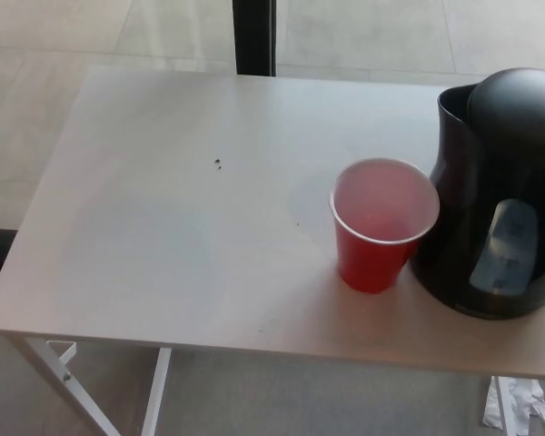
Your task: The robot uses its right hand to lift up a kettle kept on the middle of the desk by its handle and tilt it into a glass kept next to it to pour out water
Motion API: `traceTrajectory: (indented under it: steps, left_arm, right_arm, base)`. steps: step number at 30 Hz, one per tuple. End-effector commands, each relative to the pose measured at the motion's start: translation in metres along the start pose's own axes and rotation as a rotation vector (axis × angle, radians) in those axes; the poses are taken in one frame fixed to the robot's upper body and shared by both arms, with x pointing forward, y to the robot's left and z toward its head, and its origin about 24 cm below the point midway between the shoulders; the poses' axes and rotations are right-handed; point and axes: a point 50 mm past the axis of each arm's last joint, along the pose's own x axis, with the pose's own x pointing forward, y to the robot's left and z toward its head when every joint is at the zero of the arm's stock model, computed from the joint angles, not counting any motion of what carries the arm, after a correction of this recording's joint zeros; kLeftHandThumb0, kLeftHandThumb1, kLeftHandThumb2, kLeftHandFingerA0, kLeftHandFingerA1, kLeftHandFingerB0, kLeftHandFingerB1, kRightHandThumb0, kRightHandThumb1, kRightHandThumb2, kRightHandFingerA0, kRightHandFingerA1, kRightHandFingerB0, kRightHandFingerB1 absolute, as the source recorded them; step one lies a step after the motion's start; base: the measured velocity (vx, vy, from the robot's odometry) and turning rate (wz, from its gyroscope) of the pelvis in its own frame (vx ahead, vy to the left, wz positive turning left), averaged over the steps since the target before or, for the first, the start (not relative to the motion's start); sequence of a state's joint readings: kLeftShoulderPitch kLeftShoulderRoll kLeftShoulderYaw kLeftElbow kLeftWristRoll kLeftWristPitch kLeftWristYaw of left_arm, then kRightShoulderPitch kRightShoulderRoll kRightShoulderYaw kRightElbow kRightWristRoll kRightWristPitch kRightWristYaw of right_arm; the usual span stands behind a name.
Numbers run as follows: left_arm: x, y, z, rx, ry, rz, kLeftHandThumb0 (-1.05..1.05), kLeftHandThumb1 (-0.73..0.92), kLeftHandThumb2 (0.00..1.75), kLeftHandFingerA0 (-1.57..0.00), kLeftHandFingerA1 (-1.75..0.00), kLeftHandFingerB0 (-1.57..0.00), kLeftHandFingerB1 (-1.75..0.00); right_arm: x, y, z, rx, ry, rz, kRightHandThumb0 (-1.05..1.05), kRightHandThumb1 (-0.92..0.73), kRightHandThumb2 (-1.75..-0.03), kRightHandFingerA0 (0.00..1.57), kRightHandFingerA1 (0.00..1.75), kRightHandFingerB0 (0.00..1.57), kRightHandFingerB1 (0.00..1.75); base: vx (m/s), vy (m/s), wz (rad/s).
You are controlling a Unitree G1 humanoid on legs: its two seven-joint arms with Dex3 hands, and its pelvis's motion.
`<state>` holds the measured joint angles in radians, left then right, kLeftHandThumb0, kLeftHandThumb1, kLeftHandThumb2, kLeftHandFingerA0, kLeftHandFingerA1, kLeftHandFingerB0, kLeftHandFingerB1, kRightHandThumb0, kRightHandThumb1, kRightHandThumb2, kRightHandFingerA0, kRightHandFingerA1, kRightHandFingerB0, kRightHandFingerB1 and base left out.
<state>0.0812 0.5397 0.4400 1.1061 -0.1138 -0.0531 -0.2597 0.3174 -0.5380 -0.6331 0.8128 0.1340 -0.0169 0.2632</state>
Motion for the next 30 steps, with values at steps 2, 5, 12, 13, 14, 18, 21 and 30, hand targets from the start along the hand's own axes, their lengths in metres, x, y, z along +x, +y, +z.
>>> traceTrajectory:
  steps: [2, 5, 12, 13, 14, 18, 21, 30]
  left_arm:
    - [-0.006, 0.027, 0.016, -0.179, -0.095, -0.048, -0.77, 0.71, 0.62, -0.45, -0.58, -0.35, -0.51]
    - [-0.005, 0.026, 0.016, -0.194, -0.098, -0.052, -0.77, 0.71, 0.62, -0.45, -0.60, -0.36, -0.53]
    - [-0.006, 0.029, 0.016, -0.201, -0.101, -0.047, -0.76, 0.56, 0.97, -0.42, -0.63, -0.31, -0.58]
    - [-0.006, 0.029, 0.017, -0.202, -0.106, -0.050, -0.77, 0.73, 0.63, -0.46, -0.58, -0.34, -0.52]
    - [-0.006, 0.029, 0.018, -0.202, -0.109, -0.051, -0.77, 0.73, 0.63, -0.46, -0.58, -0.34, -0.52]
    - [-0.006, 0.027, 0.018, -0.210, -0.129, -0.062, -0.76, 0.76, 0.63, -0.46, -0.57, -0.35, -0.54]
    - [-0.006, 0.028, 0.023, -0.243, -0.168, -0.071, -0.75, 0.76, 0.62, -0.49, -0.58, -0.37, -0.52]
    - [-0.005, 0.026, 0.024, -0.226, -0.174, -0.076, -0.76, 0.75, 0.63, -0.47, -0.57, -0.35, -0.52]
  right_arm:
    - [-0.009, -0.035, 0.031, 0.172, -0.208, 0.029, -0.71, -0.62, -0.57, 0.00, 0.87, 0.00, 0.37]
    - [-0.009, -0.036, 0.031, 0.200, -0.211, 0.039, -0.71, -0.61, -0.58, 0.00, 0.86, 0.00, 0.38]
    - [-0.009, -0.044, 0.037, 0.273, -0.218, -0.007, -0.72, -0.44, -0.85, 0.01, 0.63, 0.02, 0.41]
    - [-0.009, -0.045, 0.041, 0.242, -0.245, -0.013, -0.70, -0.65, -0.67, 0.00, 0.82, 0.01, 0.40]
    - [-0.009, -0.045, 0.043, 0.229, -0.256, -0.015, -0.70, -0.65, -0.67, 0.00, 0.82, 0.01, 0.40]
    - [-0.013, -0.054, 0.072, 0.222, -0.390, -0.028, -0.86, -0.52, -0.94, 0.01, 0.60, 0.00, 0.30]
    - [-0.019, -0.058, 0.127, 0.219, -0.581, 0.005, -0.85, -0.55, -0.77, 0.00, 0.48, 0.00, 0.09]
    - [-0.051, -0.053, 0.241, 0.226, -0.889, 0.061, -0.98, -0.57, -0.96, 0.00, 0.45, 0.00, 0.24]
  base:
    - [0.00, 0.000, 0.00]
    - [0.00, 0.000, 0.00]
    - [0.00, 0.000, 0.00]
    - [0.00, 0.000, 0.00]
    - [0.00, 0.000, 0.00]
    - [0.00, 0.000, 0.00]
    - [0.00, 0.000, 0.00]
    - [0.00, 0.000, 0.00]
